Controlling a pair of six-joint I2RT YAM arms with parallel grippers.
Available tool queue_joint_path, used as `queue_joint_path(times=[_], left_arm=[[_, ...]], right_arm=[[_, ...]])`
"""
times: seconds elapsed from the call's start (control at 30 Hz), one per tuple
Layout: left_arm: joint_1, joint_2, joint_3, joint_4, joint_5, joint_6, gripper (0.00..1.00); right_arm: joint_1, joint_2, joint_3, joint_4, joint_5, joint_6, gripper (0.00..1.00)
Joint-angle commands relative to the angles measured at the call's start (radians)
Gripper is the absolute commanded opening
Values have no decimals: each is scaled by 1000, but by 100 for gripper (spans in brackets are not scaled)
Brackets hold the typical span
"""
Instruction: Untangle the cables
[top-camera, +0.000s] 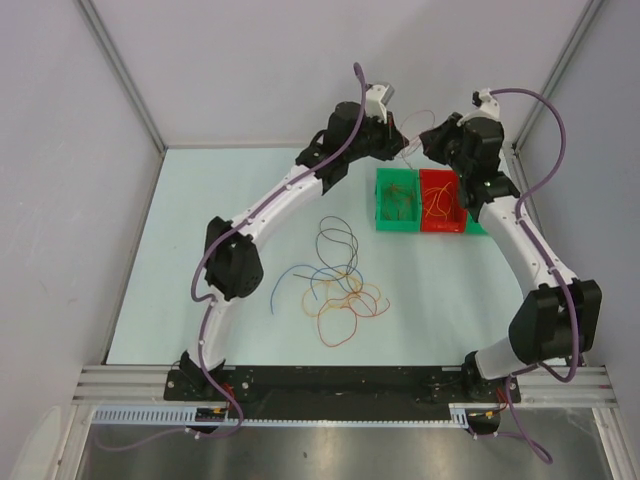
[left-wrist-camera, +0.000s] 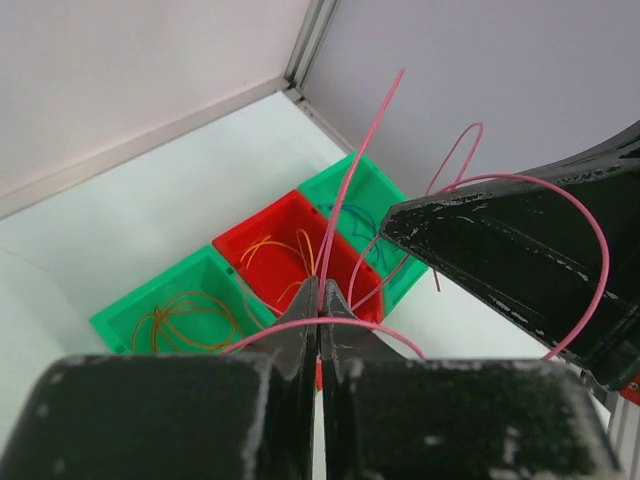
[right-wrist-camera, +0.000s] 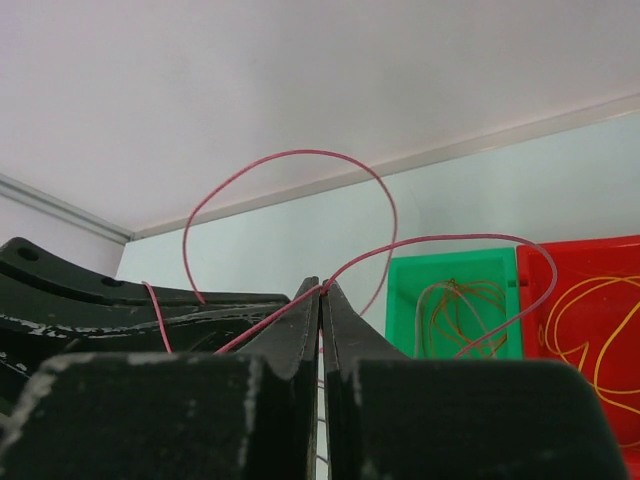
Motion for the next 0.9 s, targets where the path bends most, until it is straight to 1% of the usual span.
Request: queue_joint_path(times=[0.0, 0.27, 0.37, 0.43, 0.47, 0.5, 0.6, 0.7, 0.77, 0.87], left_arm=[[7, 41, -1, 34, -4, 2, 0], [18, 76, -6, 47, 12, -12, 0], [21, 119, 16, 41, 36, -41, 1], [25, 183, 97, 2, 44, -58, 6], [28, 202, 130, -43, 53, -75, 12], [28, 231, 173, -58, 55, -86, 29], [33, 228, 154, -80, 43, -118, 54], [38, 193, 100, -101, 30, -127, 68], [42, 165, 76, -135, 23, -126, 72], [54, 124, 47, -176, 19, -124, 77]], right_arm=[[5, 37, 0, 15, 14, 2, 0], [18, 87, -4, 20, 14, -4, 0], [26, 105, -4, 15, 34, -9, 0], [32, 116, -4, -29, 64, -12, 0], [32, 123, -7, -38, 71, -9, 0], [32, 130, -6, -46, 83, -6, 0], [35, 148, -7, -66, 100, 5, 0], [37, 163, -9, -66, 106, 12, 0], [35, 166, -7, -61, 109, 17, 0], [31, 174, -9, -61, 126, 22, 0]])
